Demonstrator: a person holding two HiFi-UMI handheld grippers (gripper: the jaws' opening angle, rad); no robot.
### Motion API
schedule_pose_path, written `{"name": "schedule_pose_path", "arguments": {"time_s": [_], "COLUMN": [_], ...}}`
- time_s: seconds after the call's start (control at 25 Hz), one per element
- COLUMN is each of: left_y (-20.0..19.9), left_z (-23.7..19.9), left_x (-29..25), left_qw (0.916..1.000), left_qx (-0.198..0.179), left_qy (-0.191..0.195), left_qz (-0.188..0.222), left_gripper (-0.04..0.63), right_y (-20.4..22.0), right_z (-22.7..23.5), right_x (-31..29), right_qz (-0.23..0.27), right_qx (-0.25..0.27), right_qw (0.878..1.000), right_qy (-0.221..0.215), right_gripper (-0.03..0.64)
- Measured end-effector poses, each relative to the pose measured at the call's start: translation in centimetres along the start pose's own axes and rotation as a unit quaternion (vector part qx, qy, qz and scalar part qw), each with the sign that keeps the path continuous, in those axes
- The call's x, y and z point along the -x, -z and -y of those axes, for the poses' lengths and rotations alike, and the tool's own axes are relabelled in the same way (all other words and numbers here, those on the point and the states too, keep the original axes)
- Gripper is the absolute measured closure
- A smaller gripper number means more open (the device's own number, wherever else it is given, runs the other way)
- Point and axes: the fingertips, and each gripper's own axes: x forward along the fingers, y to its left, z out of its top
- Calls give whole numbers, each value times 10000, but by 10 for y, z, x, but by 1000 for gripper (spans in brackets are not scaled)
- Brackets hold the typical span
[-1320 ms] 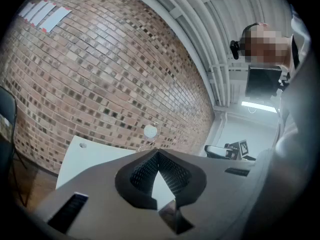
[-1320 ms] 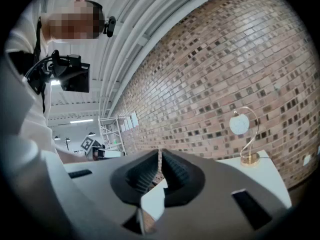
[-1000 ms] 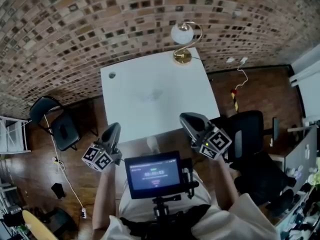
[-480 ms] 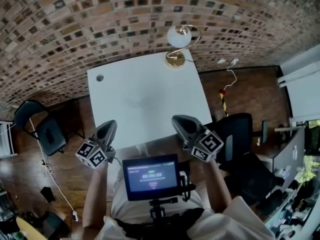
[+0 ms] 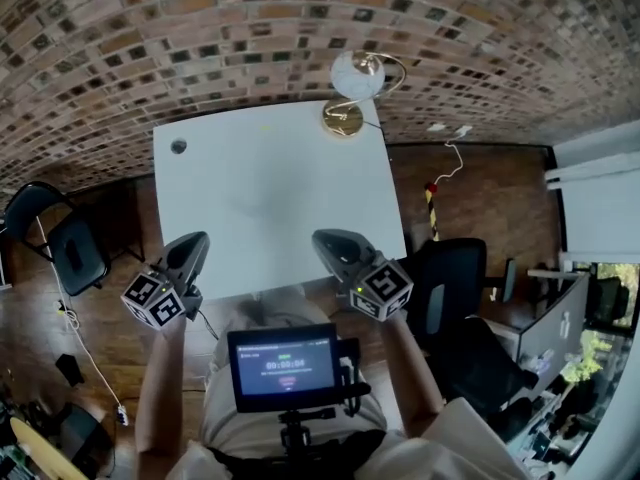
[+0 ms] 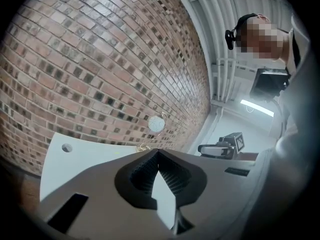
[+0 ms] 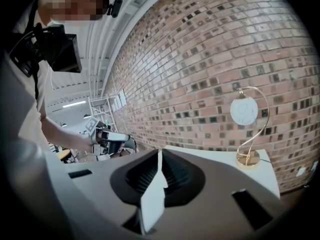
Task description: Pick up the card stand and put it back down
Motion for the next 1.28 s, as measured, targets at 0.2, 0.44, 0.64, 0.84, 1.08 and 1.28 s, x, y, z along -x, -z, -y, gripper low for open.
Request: {"name": "schedule_pose_path", "arguments": {"time_s": [0.2,0.44,0.64,0.84,1.08,1.28], "left_y": [-9,-10,-1,20,42,50], "left_z": [9,4,-13,-28,-38,-38], "left_x": [-29,-49,-56,-62,-68,-69], "left_qw": [9998,9985,9977,9961,9924,9904], "left_qx": [-154,-324,-232,-122,-84,-54], "left_qy": [-8,-149,-312,-506,-827,-950], "left_qz": [-153,-414,-556,-707,-907,-1001], "left_gripper": [595,592,548,535,520,511], "right_y": [15,42,69,103,140,166], "right_z": [23,37,43,54,59,64], "right_x": [-24,-60,-91,-119,-137,-151], "right_qz": [-408,-905,-1278,-1683,-2077,-2346], "right_qx": [69,239,439,653,815,952], "right_qw": [9985,9930,9862,9779,9671,9588], "right_qy": [-348,-719,-953,-1058,-1224,-1290], "right_gripper": [563,557,549,538,534,534]}}
